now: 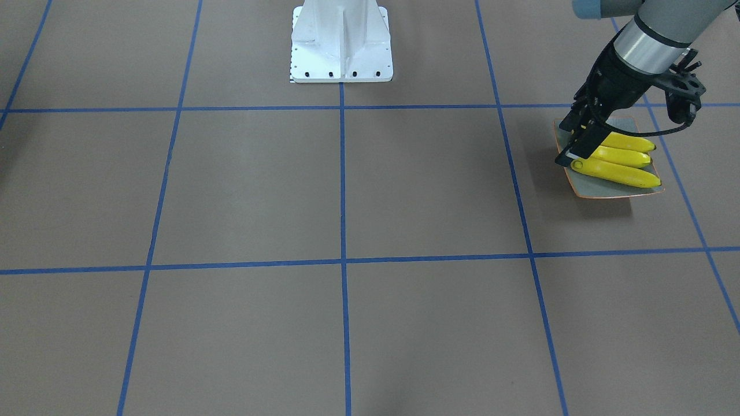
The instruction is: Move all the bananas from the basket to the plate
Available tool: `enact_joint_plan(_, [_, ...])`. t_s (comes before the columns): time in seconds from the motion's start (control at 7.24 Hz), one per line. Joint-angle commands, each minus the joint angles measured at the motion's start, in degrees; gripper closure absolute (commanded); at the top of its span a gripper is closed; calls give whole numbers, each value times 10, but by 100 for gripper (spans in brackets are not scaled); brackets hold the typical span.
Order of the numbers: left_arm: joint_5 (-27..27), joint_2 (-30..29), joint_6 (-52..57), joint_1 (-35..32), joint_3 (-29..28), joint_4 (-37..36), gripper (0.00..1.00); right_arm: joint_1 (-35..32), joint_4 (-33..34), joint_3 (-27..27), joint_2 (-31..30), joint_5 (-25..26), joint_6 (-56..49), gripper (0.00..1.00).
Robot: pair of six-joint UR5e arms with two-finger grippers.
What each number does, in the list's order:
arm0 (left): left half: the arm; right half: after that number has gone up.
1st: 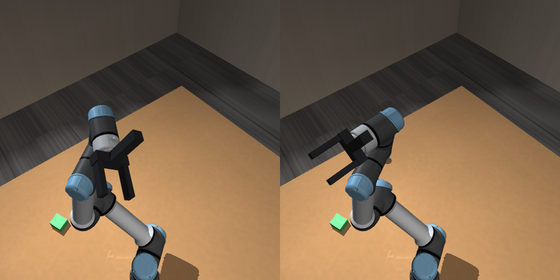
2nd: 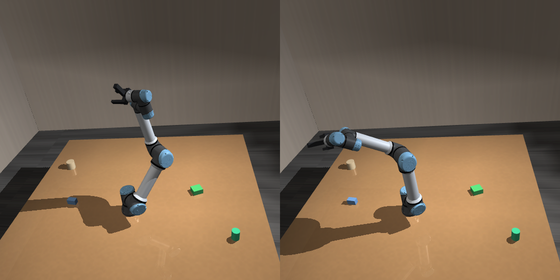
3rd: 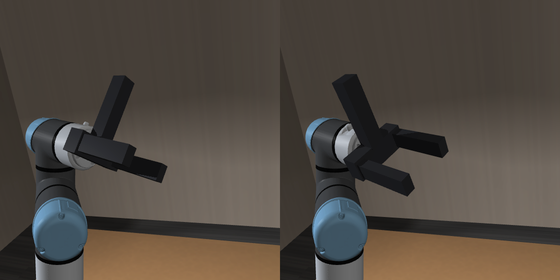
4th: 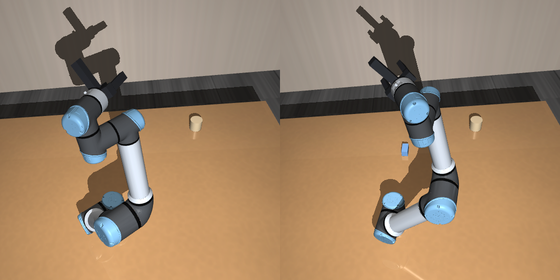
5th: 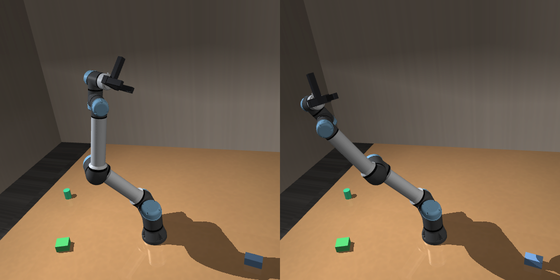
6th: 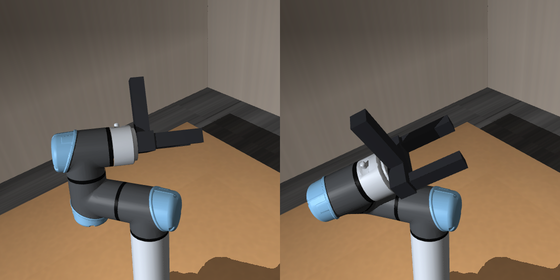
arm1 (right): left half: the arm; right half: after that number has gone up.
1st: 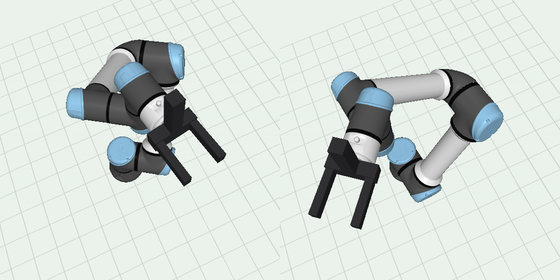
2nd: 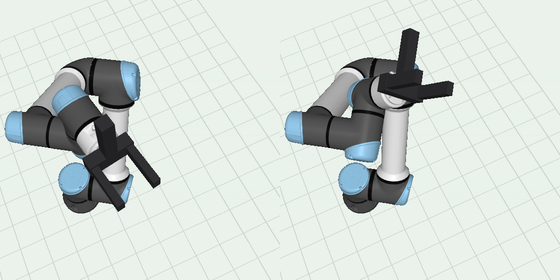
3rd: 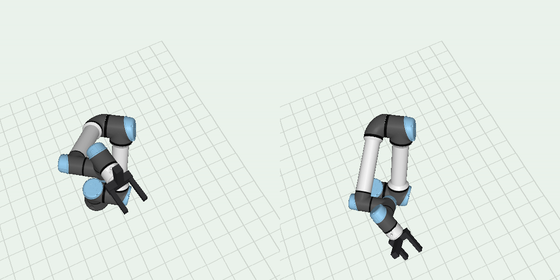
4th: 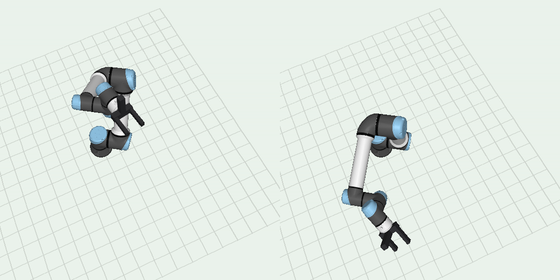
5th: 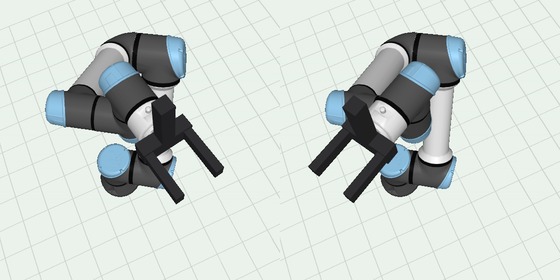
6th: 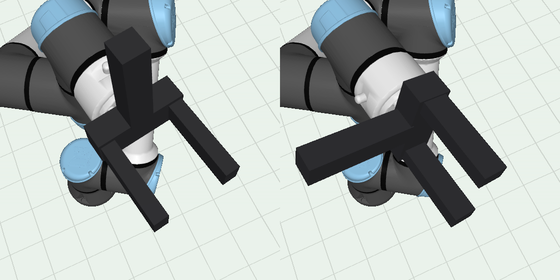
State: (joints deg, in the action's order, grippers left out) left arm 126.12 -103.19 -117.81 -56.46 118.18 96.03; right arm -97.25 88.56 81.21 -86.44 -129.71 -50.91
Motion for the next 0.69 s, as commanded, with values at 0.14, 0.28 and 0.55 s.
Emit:
enact_joint_plan(0.14, [-13, -111, -3, 50, -35, 3, 0, 46, 119, 164, 11, -18, 151, 100])
enact_joint_plan(0.28, [-13, -145, -4, 63, -47, 4, 0, 82, 114, 193, 11, -67, 214, 100])
enact_joint_plan(0.55, [-11, -177, -3, 65, -55, 20, 0, 206, 95, 300, 26, -81, 479, 100])
